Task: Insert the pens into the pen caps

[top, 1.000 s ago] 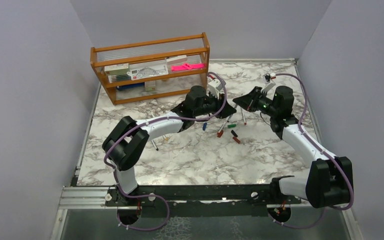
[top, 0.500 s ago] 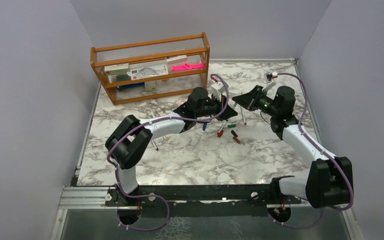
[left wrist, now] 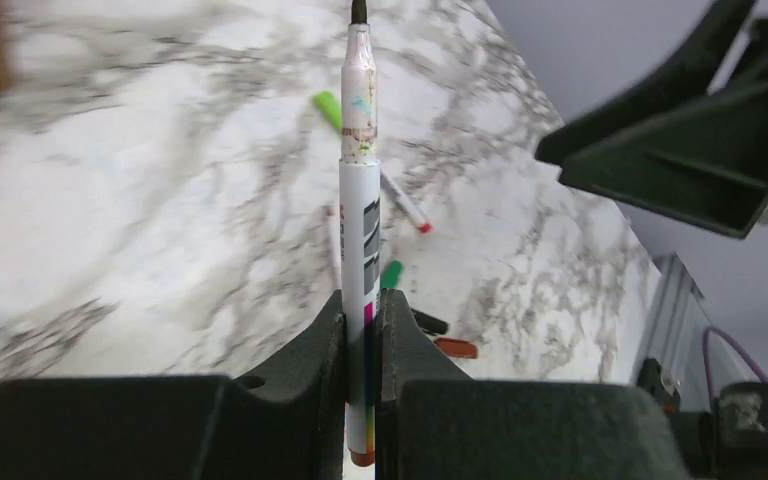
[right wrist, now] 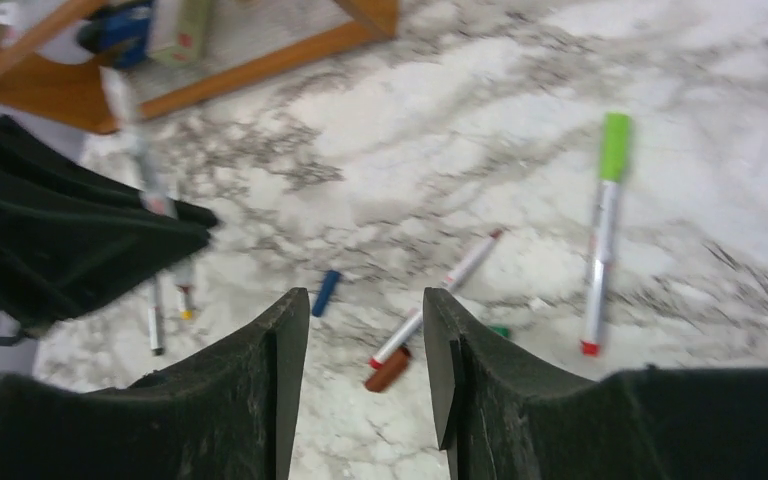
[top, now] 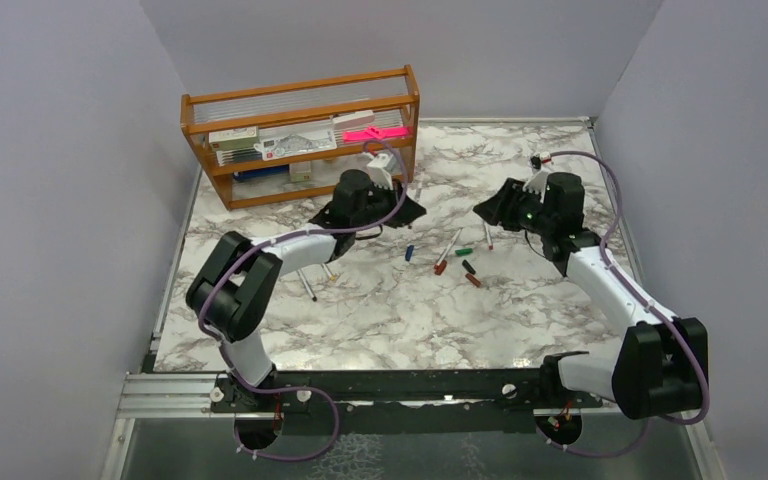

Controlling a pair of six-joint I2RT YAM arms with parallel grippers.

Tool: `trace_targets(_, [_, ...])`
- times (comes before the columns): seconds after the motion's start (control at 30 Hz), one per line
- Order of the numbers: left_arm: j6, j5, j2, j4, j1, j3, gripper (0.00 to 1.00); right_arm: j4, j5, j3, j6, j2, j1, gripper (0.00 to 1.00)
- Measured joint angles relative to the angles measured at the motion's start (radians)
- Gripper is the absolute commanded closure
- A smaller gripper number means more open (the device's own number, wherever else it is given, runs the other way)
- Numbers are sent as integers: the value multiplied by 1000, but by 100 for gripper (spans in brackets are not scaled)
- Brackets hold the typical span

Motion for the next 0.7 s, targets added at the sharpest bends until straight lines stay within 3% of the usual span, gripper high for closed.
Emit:
trace_targets(0.2, [-26, -41, -87, -4, 86, -79, 100, -173, 153, -48, -53, -10, 0, 44])
trace_targets(0.47, [-43, -40, -95, 3, 68, -80, 100, -254, 168, -178, -58, -17, 24, 43])
trace_targets(0.7, [-43, -40, -94, 3, 68, -83, 100, -282, 219, -190, -59, -18, 114, 43])
